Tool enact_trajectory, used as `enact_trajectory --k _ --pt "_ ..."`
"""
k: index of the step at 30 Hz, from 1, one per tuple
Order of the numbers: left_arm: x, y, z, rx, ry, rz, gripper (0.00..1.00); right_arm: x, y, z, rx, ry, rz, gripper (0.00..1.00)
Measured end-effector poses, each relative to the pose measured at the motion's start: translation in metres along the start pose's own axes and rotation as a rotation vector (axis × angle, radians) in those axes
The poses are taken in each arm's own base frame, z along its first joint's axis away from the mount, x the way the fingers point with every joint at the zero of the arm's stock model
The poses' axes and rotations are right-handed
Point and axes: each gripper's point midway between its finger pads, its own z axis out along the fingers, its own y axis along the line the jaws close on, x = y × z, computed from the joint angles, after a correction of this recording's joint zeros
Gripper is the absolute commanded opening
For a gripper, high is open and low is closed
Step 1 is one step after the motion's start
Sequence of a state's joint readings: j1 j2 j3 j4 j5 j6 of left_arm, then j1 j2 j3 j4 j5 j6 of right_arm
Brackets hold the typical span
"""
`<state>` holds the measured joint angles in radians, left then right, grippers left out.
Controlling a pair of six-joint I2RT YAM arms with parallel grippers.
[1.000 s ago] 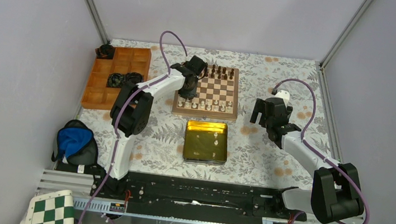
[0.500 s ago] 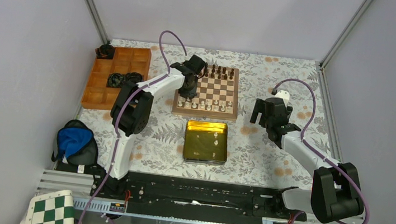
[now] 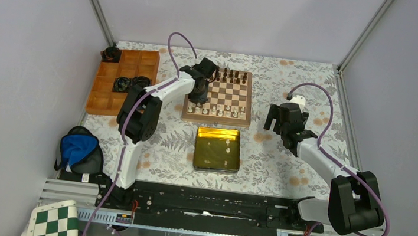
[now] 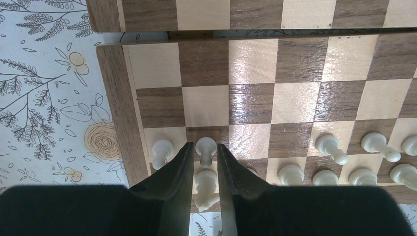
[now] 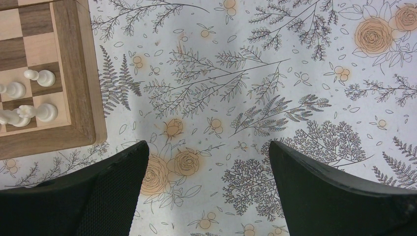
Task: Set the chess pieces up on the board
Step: Place the chess piece on the chessboard, then pick up the chess piece from the storage box.
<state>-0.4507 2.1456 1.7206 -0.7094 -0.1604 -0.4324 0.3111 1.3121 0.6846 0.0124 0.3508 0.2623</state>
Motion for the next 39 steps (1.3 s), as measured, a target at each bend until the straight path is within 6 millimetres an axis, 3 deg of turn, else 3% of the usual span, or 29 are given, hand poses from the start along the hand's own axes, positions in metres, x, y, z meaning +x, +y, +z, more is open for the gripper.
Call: enact_trajectory --k 6,12,16,24,28,35,39 --pt "-0.008 -0.001 -0.004 0.000 -0.022 -0.010 0.56 0.000 0.000 0.000 0.000 0.000 0.000 1.00" --pt "-0.021 0.002 -0.018 -0.005 -0.067 -0.021 0.65 0.000 0.000 0.000 0.000 0.000 0.000 1.00" --pt "-0.033 0.002 -0.038 0.006 -0.118 -0.032 0.70 0.000 0.000 0.000 0.000 0.000 0.000 1.00" --pt "-0.048 -0.006 -0.098 0.070 -0.235 -0.030 0.74 -0.004 -0.005 -0.002 0.025 -0.017 0.004 1.00" --pt "-0.027 -0.027 -0.119 0.113 -0.245 0.045 0.73 -0.011 -0.014 -0.007 0.067 -0.055 0.027 1.00" --pt "0.060 -0.097 -0.129 0.224 -0.156 0.299 0.70 -0.016 -0.034 -0.015 0.156 -0.108 0.104 1.00" --pt "0.101 -0.115 -0.128 0.259 -0.097 0.390 0.68 -0.018 -0.044 -0.017 0.194 -0.128 0.146 1.00"
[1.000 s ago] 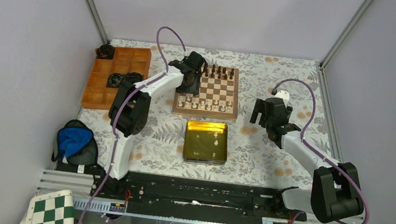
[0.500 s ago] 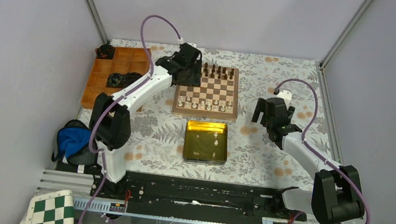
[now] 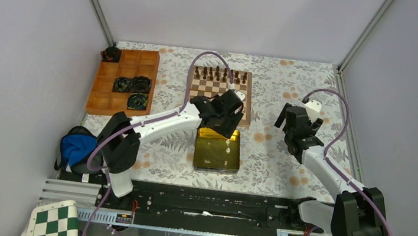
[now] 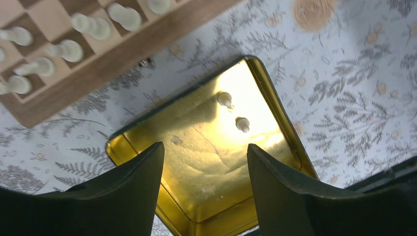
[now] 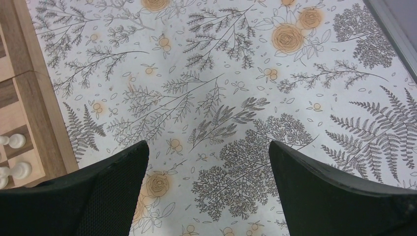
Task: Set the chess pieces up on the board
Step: Pick up the chess piece from the storage box.
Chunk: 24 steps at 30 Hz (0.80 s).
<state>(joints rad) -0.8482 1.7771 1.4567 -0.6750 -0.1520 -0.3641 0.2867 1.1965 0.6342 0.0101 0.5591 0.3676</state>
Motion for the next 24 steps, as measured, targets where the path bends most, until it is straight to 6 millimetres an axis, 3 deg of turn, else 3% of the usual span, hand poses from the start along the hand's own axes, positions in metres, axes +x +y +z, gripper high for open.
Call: enact_trajectory --k 8,10,16,24 --pt "0.026 -0.015 0.010 0.030 0.062 0.039 0.67 0.002 -0.013 -0.001 0.036 -0.010 0.070 1.00" --pt "0.033 -0.017 0.021 0.030 0.090 0.046 0.67 0.002 -0.018 0.001 0.054 -0.011 0.092 1.00" --pt "0.045 -0.024 0.043 0.040 0.127 0.056 0.66 0.001 -0.021 0.001 0.070 -0.017 0.107 1.00" --pt "0.050 -0.026 0.060 0.045 0.138 0.057 0.57 -0.002 -0.025 0.001 0.089 -0.028 0.113 1.00"
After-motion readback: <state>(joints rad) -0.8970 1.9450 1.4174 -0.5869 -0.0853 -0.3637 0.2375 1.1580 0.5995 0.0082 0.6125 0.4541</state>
